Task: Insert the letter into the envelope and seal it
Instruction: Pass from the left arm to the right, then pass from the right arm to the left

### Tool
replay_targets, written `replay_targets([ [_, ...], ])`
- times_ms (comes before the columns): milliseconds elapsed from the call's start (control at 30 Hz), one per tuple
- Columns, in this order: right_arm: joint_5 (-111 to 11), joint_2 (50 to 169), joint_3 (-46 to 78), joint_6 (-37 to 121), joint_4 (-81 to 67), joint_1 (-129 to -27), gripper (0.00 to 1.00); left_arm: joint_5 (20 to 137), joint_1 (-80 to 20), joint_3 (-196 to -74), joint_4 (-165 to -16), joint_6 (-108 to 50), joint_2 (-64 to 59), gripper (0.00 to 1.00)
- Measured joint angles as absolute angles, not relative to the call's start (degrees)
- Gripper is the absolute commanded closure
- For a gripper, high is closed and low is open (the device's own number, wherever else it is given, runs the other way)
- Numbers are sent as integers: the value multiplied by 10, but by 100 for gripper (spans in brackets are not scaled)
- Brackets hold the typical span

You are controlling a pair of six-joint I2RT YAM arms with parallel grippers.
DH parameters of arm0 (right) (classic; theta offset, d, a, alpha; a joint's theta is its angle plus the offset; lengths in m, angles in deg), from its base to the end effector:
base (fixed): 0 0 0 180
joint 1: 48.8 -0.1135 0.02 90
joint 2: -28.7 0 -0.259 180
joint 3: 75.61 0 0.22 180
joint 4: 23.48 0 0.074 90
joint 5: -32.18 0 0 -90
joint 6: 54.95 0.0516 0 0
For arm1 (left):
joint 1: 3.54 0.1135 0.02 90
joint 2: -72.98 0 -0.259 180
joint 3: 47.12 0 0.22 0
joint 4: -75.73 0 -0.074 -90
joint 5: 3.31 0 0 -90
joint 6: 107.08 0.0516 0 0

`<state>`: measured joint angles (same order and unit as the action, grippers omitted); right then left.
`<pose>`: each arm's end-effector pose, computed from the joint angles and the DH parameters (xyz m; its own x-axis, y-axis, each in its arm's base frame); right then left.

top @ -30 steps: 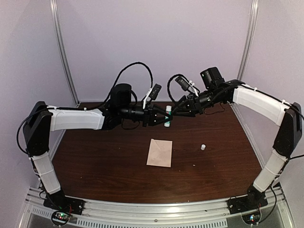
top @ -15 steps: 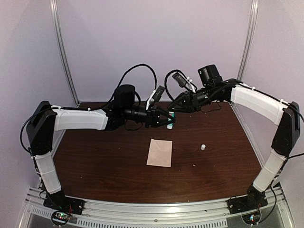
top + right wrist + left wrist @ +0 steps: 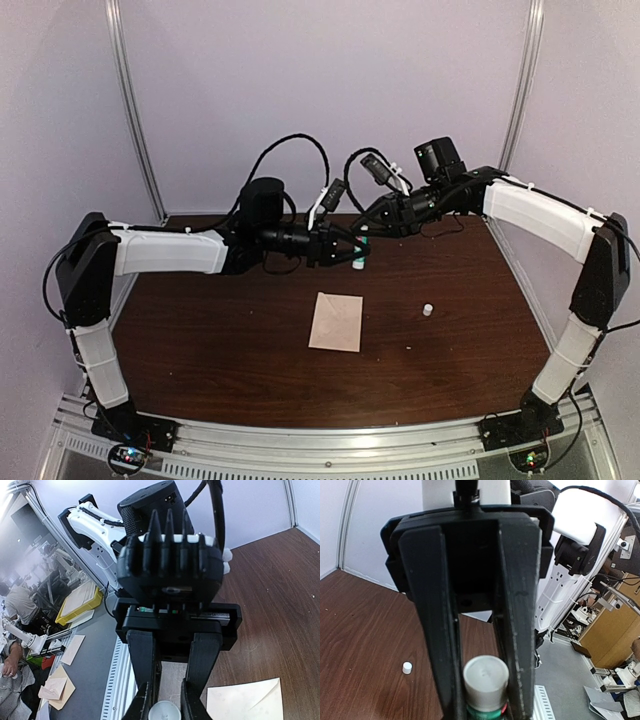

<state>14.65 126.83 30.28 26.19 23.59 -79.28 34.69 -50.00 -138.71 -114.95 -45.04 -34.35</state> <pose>0.2714 0.2168 0.3429 -0.4180 -0.2998 -0.8575 -0.8633 -0.1628 0.4777 0.2559 -0.3283 0.2917 -0.5164 0.1244 -0.8472 0.8433 -0.0980 -0.5284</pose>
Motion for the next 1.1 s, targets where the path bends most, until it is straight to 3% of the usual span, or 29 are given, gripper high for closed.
replay_targets([
  [267,146,1268,304,276,223,-770,93,379,-501,-1383,-1164,-452,-343,63],
  [700,147,1267,304,303,194,-756,93,396,-501,-1377,-1169,-453,-343,61],
  [1000,152,1267,299,313,175,-756,91,400,-501,-1380,-1172,-464,-354,87],
  [1100,152,1267,295,314,171,-755,79,398,-501,-1383,-1174,-470,-359,90],
])
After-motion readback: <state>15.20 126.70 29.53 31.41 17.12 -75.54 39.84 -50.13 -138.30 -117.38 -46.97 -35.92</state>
